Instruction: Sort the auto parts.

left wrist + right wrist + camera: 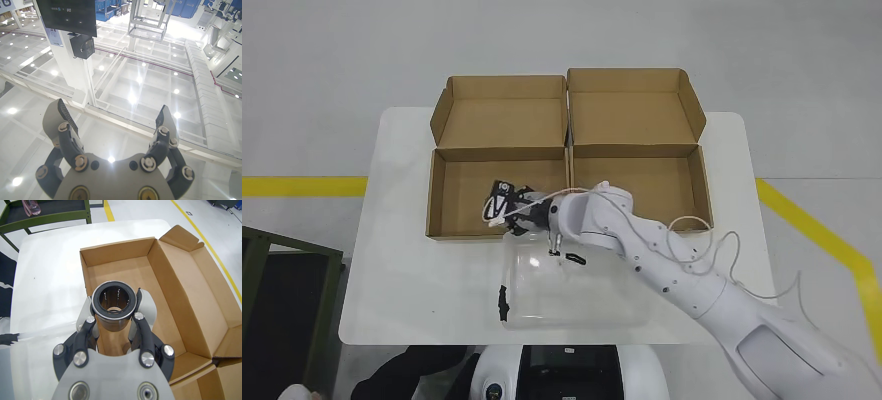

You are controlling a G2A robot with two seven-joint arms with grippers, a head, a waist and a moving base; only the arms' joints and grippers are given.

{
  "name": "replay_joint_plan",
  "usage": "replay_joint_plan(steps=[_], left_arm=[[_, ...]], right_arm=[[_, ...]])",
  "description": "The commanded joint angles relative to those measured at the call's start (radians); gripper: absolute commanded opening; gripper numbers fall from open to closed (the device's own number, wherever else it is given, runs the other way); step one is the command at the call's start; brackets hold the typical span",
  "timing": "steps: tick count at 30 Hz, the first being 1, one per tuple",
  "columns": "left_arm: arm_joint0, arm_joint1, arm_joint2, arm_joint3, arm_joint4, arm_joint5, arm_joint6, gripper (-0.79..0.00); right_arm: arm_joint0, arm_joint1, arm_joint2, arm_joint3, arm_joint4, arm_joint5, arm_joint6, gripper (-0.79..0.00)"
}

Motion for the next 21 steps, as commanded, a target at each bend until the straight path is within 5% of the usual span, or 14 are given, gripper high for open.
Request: replay_joint_plan(steps=[1,21], left_arm=[[0.0,0.0,0.0,0.0,0.0,0.0,0.0,0.0],[0.0,0.0,0.0,0.0,0.0,0.0,0.0,0.0]], right_arm=[[0.008,-0.009,-0.005,0.025,0.001,-0.001,0.003,-0.785],[0.039,-0.072,-0.019,0.177,0.014,-0.016,0.036,-0.751]])
